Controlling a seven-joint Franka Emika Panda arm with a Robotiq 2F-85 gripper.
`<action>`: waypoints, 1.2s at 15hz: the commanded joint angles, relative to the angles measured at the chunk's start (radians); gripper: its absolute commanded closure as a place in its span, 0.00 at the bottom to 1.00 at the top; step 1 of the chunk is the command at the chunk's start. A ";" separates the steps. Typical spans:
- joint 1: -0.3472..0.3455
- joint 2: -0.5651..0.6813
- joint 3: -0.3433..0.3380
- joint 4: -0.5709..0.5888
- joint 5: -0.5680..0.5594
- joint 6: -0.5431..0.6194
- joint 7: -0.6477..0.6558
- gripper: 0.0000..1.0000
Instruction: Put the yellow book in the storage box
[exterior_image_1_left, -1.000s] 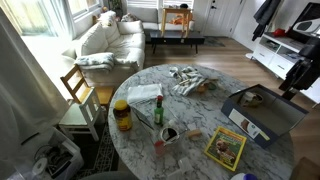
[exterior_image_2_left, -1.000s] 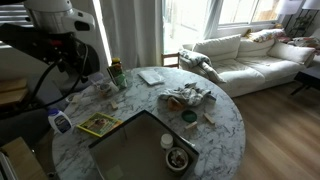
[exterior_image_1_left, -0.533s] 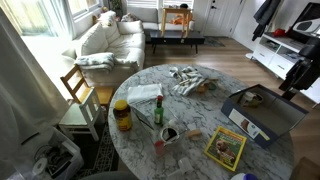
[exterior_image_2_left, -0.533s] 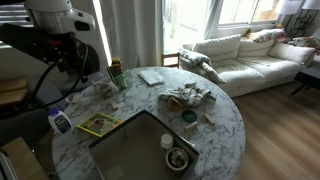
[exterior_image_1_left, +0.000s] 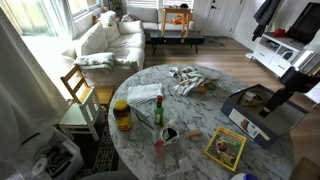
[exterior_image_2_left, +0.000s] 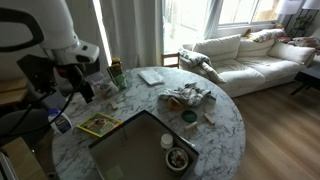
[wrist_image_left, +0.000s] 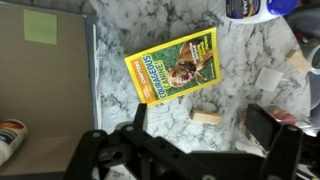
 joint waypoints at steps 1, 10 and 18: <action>-0.059 0.064 0.100 -0.147 -0.030 0.262 0.192 0.00; -0.046 0.156 0.102 -0.070 -0.010 0.308 0.215 0.00; -0.044 0.289 0.063 -0.070 0.100 0.249 0.252 0.00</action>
